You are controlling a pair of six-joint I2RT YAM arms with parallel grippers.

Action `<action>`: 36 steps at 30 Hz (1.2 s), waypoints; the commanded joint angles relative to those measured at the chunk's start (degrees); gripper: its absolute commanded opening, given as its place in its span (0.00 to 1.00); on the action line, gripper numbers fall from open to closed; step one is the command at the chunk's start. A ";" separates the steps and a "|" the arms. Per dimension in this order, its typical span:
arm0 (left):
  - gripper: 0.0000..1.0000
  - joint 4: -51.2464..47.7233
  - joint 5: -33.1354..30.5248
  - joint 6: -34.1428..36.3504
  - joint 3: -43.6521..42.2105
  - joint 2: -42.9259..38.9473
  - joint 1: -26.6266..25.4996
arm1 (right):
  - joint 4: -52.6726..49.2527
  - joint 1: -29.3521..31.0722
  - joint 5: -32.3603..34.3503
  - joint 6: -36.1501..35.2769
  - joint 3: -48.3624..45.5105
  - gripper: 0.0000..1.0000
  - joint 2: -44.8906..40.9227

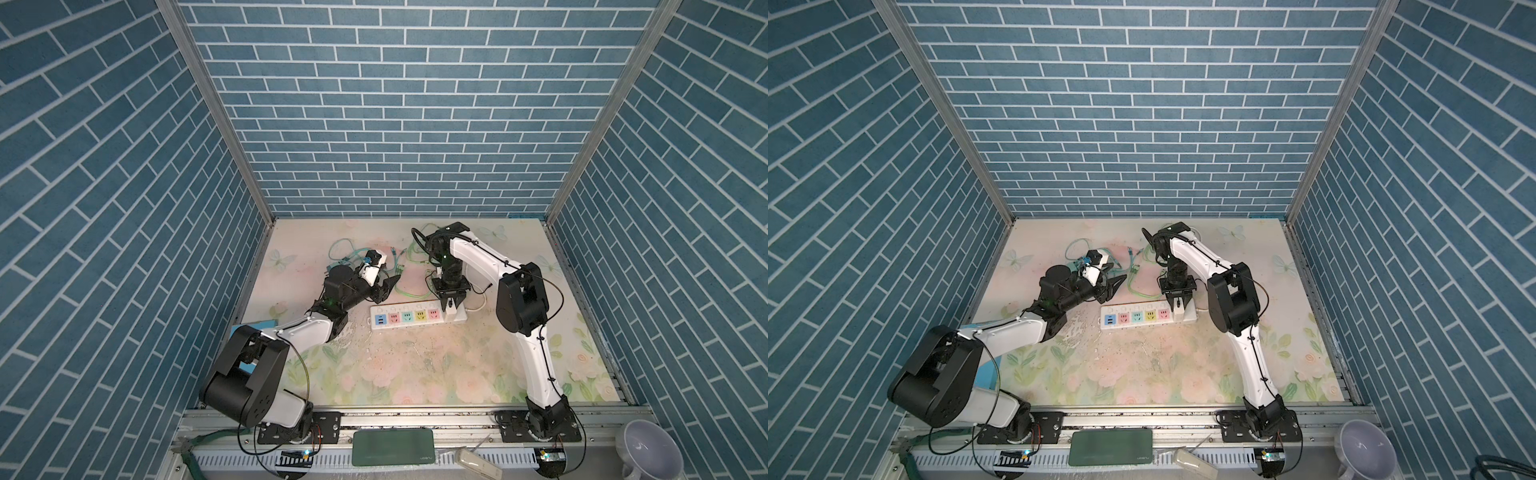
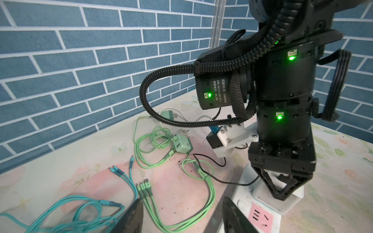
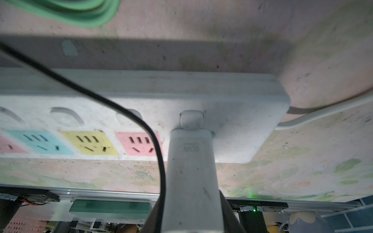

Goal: Insert the plug
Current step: 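Open and lift the right gripper off the charger while the left moves to the cables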

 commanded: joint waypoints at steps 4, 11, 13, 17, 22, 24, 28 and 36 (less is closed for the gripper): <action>0.64 -9.08 -6.29 -1.87 3.37 -1.27 0.51 | 10.03 0.50 1.59 -0.70 -2.01 0.34 3.79; 0.65 -12.15 -11.01 -2.04 3.61 -2.64 0.48 | 13.19 0.37 1.72 -0.57 -0.64 0.48 -2.21; 0.65 -13.98 -12.66 -1.96 4.01 -3.19 0.47 | 13.36 0.39 1.83 -0.78 -0.38 0.52 -3.53; 0.66 -16.92 -16.23 -1.95 4.60 -3.81 0.52 | 13.45 0.31 2.95 -1.14 -0.85 0.58 -5.75; 0.68 -21.44 -21.55 -1.88 7.21 -3.44 0.60 | 15.19 -0.29 3.59 -1.53 -4.98 0.65 -10.65; 0.68 -24.04 -23.16 -1.87 8.62 -2.74 0.84 | 16.79 -0.65 3.59 -1.42 -7.84 0.65 -12.93; 0.69 -28.68 -25.23 -2.09 11.89 -0.42 1.81 | 19.43 -1.84 4.70 -1.31 -14.00 0.67 -17.98; 0.81 -34.45 -21.75 -2.80 23.34 9.77 1.66 | 26.63 -5.65 6.02 -1.43 -20.55 0.68 -26.60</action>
